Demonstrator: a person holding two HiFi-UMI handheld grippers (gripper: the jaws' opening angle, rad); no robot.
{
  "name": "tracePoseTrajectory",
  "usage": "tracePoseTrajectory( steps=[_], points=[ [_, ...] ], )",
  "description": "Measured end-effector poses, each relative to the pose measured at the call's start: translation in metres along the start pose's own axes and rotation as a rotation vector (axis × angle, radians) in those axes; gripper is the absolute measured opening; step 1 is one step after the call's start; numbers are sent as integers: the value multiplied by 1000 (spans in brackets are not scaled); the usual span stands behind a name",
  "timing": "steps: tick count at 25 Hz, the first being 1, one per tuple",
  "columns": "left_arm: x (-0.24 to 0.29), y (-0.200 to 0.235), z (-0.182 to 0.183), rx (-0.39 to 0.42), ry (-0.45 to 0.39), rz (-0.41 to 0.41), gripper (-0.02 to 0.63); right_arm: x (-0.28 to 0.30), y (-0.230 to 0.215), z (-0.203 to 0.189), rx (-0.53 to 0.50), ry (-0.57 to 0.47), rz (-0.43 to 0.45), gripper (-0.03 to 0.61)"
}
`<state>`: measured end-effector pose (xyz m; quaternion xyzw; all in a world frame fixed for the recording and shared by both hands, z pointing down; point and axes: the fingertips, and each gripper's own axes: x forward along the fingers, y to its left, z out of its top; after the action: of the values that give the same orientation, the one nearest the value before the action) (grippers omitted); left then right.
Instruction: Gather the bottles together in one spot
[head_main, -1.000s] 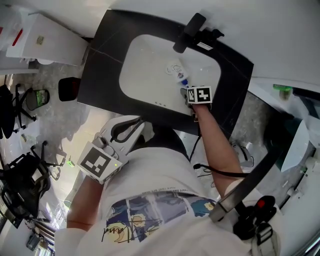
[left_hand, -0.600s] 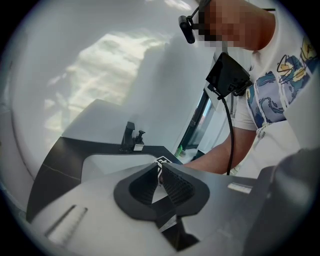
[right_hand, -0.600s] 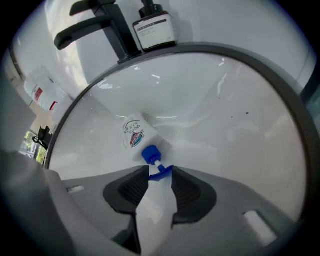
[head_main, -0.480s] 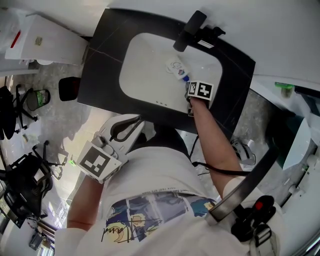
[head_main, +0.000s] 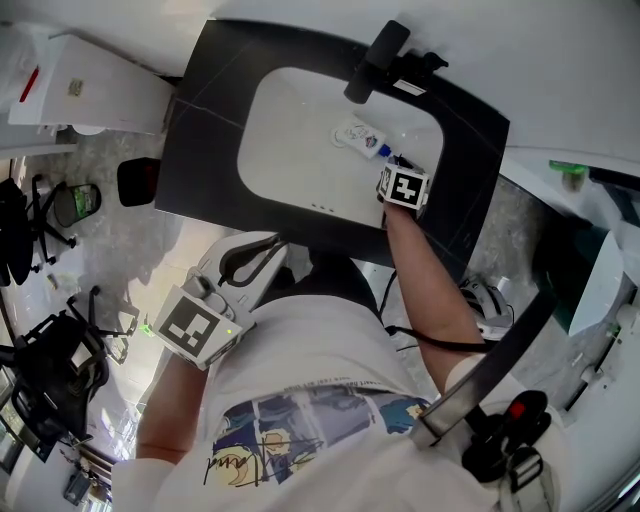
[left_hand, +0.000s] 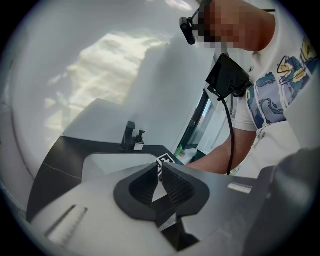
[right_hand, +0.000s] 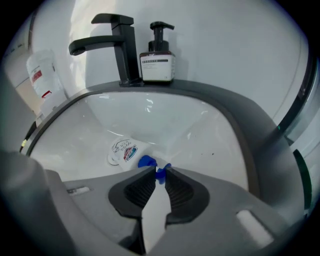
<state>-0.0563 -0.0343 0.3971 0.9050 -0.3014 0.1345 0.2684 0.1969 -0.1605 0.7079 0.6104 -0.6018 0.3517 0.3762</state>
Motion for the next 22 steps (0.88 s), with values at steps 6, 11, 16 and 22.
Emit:
tracePoseTrajectory(
  steps=[6, 11, 16, 22],
  points=[
    [6, -4, 1, 24, -7, -26, 29, -7, -9, 19, -95, -71, -45, 38],
    [9, -6, 5, 50, -14, -42, 29, -16, 7, 38, -251, -119, -24, 35],
    [11, -8, 7, 53, -17, -45, 30, -24, 16, 55, -381, -171, -29, 35],
    [12, -10, 10, 41, -26, -41, 29, -35, 19, 74, -541, -228, -51, 32]
  ],
)
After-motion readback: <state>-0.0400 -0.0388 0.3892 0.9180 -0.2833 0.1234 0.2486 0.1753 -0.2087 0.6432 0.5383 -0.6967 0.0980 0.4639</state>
